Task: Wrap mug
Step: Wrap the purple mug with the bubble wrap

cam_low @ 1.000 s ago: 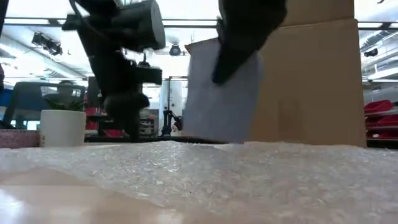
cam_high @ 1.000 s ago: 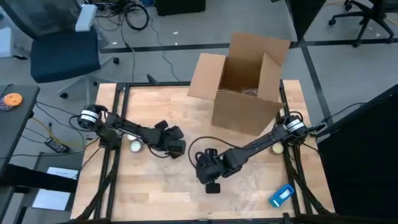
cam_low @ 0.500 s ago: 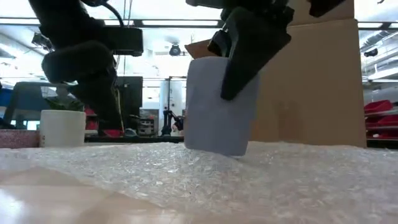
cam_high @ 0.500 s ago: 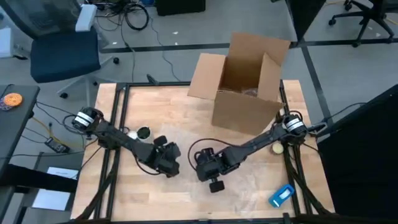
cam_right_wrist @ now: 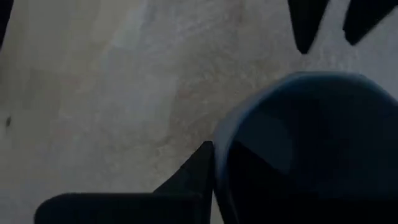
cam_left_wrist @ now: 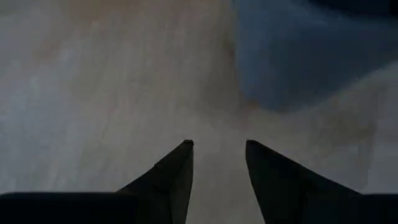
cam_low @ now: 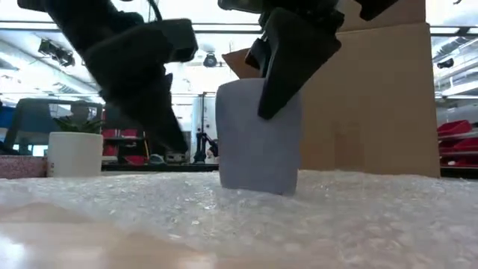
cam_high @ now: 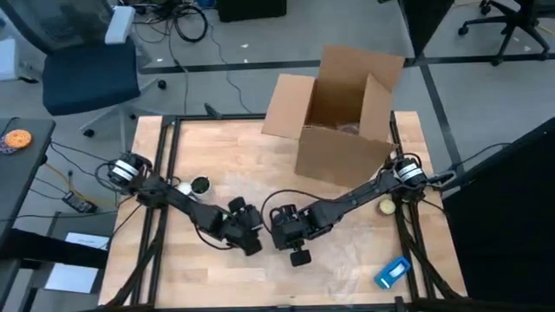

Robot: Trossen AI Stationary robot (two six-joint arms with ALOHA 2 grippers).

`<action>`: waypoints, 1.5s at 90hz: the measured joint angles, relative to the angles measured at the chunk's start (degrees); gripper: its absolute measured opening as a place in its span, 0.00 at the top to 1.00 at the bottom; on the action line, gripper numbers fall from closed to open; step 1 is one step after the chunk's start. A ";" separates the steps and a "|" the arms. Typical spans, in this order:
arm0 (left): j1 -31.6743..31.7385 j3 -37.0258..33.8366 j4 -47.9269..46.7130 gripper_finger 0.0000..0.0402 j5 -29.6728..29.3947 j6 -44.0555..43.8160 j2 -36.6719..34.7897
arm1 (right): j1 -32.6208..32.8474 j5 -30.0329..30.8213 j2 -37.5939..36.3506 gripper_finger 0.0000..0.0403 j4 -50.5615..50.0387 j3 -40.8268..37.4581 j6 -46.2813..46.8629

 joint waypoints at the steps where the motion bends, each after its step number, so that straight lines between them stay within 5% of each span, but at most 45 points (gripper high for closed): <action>1: 0.00 0.00 -0.36 0.67 0.03 -0.08 0.00 | -0.03 0.00 0.00 0.95 0.00 0.00 0.01; 43: -0.16 -0.02 -24.61 0.67 -0.32 -12.60 -0.46 | -1.43 0.05 0.00 0.79 0.66 0.00 1.21; 97: -9.77 4.51 -47.73 0.71 -5.97 -24.12 -3.27 | -1.61 0.21 0.00 0.67 -0.01 2.16 3.41; 107: -9.10 2.13 -42.66 0.81 -5.78 -23.25 -4.87 | -1.23 0.06 0.00 0.67 0.23 1.76 3.13; 119: -7.92 -2.32 -23.25 0.97 -3.60 -14.47 -4.96 | -1.40 0.06 -0.03 0.68 1.91 0.28 8.03; 135: -6.75 -6.42 -6.26 0.95 -3.24 -7.29 -4.94 | -2.33 1.09 -0.04 0.76 3.01 -2.25 14.49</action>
